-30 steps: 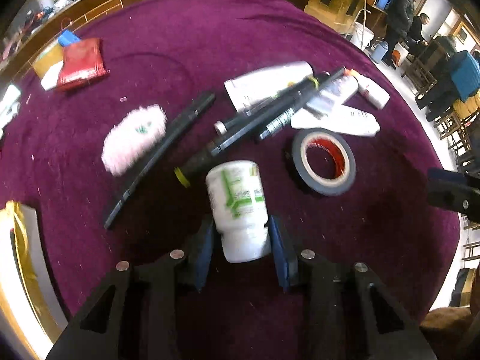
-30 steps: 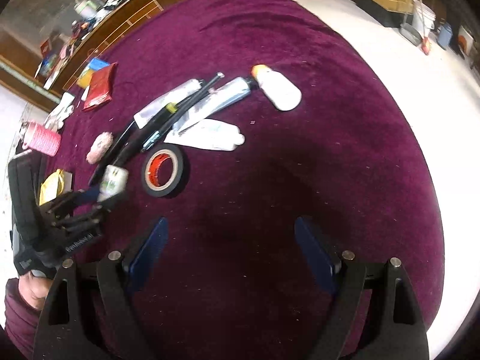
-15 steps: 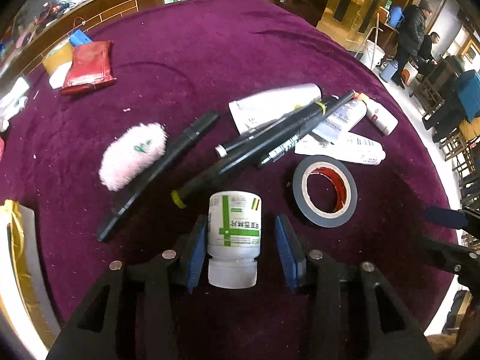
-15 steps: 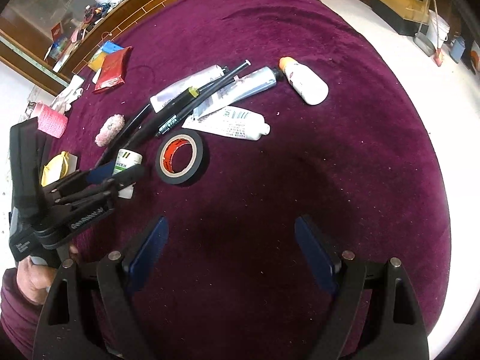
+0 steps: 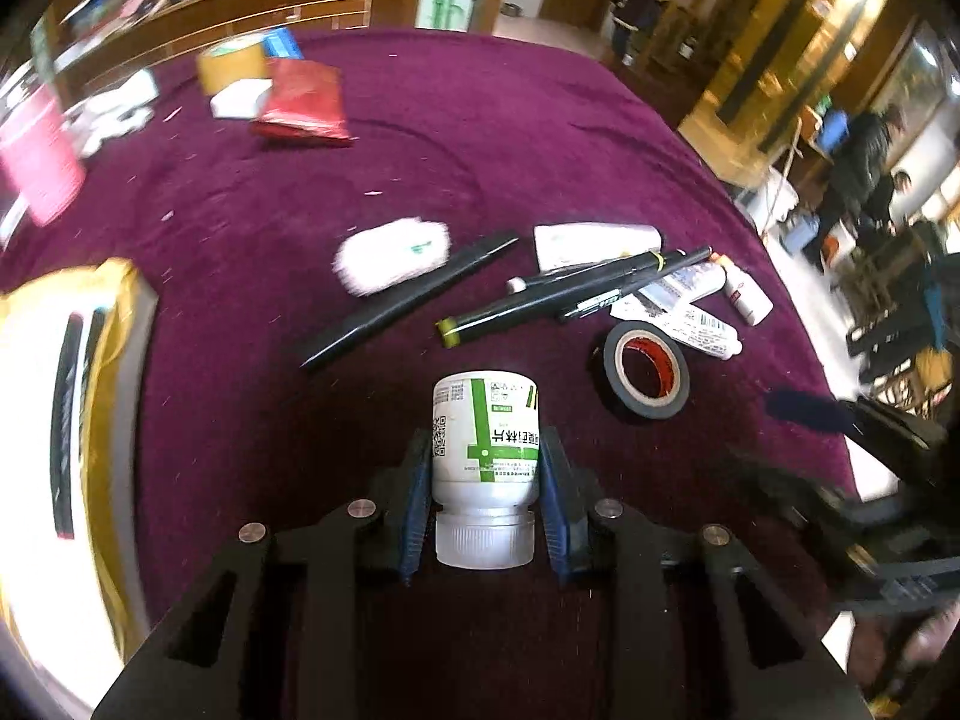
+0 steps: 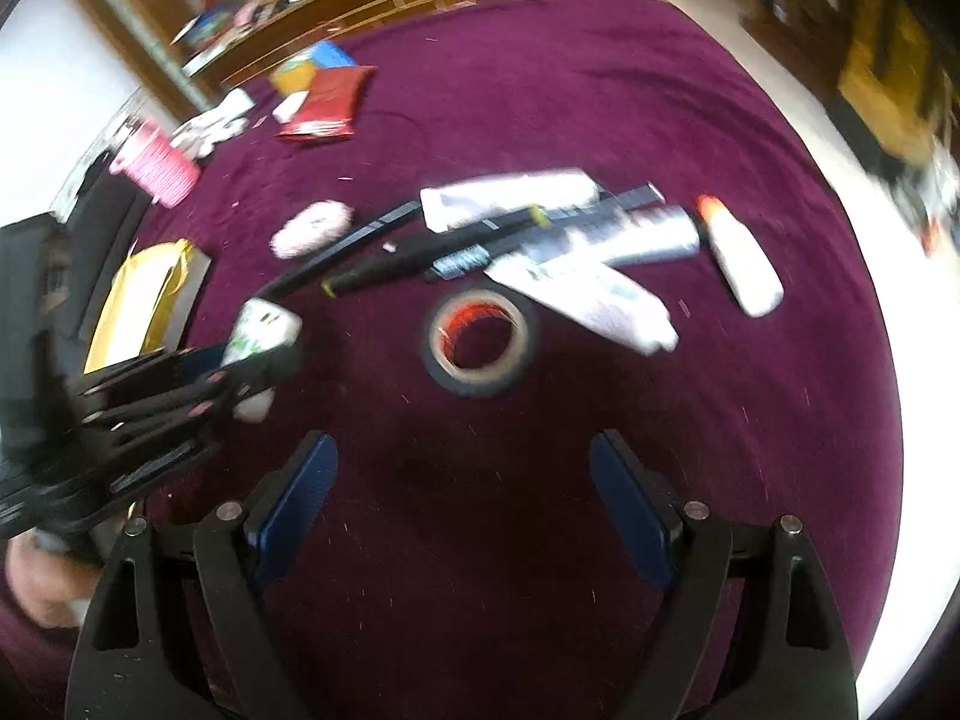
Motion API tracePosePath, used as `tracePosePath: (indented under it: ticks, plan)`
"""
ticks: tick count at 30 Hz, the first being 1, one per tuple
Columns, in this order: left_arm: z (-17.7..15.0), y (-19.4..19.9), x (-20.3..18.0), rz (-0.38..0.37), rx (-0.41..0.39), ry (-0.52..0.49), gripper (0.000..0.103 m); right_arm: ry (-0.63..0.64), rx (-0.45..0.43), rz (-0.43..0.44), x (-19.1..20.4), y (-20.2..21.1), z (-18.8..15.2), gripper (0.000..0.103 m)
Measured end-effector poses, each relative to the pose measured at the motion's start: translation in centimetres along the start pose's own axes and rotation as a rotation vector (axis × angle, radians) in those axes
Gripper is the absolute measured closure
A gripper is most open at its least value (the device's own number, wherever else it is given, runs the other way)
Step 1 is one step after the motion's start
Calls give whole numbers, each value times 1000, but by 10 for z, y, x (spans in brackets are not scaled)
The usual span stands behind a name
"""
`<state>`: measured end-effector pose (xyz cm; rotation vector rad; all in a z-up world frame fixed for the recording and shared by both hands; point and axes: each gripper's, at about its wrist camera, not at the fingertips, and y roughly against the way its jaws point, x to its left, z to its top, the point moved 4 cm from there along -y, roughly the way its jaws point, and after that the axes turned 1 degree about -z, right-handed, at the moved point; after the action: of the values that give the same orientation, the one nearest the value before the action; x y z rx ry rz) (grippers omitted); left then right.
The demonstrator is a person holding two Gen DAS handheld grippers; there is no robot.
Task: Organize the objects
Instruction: 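Lift the pill bottle with left gripper while right grasps the black tape roll, then place the pill bottle and tape roll into the tray with both grippers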
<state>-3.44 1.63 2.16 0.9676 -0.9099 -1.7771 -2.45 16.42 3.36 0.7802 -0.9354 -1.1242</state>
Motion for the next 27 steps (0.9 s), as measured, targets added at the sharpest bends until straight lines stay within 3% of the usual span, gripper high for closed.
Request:
tracePosePath:
  ticks: [7, 10, 13, 15, 16, 17, 27]
  plan:
    - [-24, 28, 19, -12, -25, 99, 75, 181, 38, -54, 23, -40, 18, 20]
    - [-32, 38, 26, -13, -38, 124, 75, 217, 66, -101, 23, -60, 21, 36]
    - [-38, 47, 33, -14, -51, 146, 75, 235, 83, -135, 22, -73, 24, 63]
    - [-42, 52, 38, -16, -62, 162, 75, 225, 85, -136, 21, -74, 28, 74]
    - [-43, 55, 40, -14, -69, 167, 75, 207, 90, -123, 20, -73, 29, 87]
    - [-44, 58, 43, -13, -75, 169, 75, 185, 95, -101, 18, -72, 30, 91]
    - [-51, 98, 93, 14, -134, 201, 75, 16, 30, 8, 25, -27, 26, 92]
